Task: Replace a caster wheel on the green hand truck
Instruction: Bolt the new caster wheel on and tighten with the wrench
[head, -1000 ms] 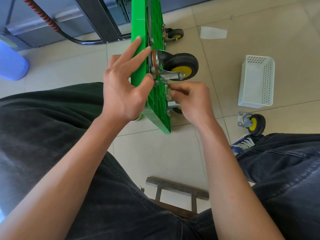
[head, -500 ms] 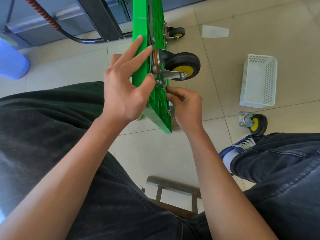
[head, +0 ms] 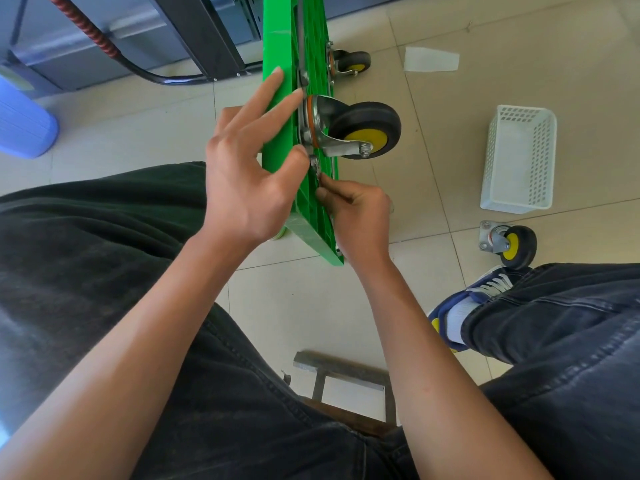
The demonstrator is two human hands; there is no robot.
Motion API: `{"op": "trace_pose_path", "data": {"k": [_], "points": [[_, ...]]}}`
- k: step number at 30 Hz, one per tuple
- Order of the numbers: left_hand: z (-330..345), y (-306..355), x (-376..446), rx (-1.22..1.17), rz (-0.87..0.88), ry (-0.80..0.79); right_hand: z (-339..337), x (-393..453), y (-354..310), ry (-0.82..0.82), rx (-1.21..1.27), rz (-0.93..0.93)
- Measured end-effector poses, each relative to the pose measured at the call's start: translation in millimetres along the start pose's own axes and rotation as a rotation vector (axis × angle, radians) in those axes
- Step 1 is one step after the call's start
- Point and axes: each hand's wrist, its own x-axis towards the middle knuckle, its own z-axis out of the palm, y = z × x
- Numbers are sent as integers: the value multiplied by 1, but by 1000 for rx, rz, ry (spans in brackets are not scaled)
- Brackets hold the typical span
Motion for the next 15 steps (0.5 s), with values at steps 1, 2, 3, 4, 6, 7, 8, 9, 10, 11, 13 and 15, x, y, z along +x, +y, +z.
{"op": "trace_pose_path", "data": {"k": [1,2,3,4,6,7,8,9,10,11,13,15], "points": [[0,0,0,1,0,1,2,-1,-1,-2,-2,-4],[0,0,0,1,-1,1,2,-2,-2,-4,-12,-8],[0,0,0,-1,-3,1,3,-2,-3,-3,-30,-13],[0,0,0,-4,-6,0,2,-2,-4,-1,-52,-21],[0,0,0,-5,-9,0,1,-1,-7,1,-96,-35],[0,0,0,-4,-9,1,0,-1,-8,0,-115,-39],[0,0,0,-3,-8,2,-1,-1,-10,-4,-134,-47],[0,1,0,-2,-8,4,-1,-1,-12,-7,-157,-54],[0,1,0,-2,-9,4,-1,-3,-15,-7,-180,-61],[0,1,0,-1,-9,4,-1,-3,-18,-5,-208,-68],[0,1,0,3,-7,1,-1,-4,-27,-20,-297,-84],[0,1,0,4,-6,0,-4,-2,-37,-68,-365,-60]]}}
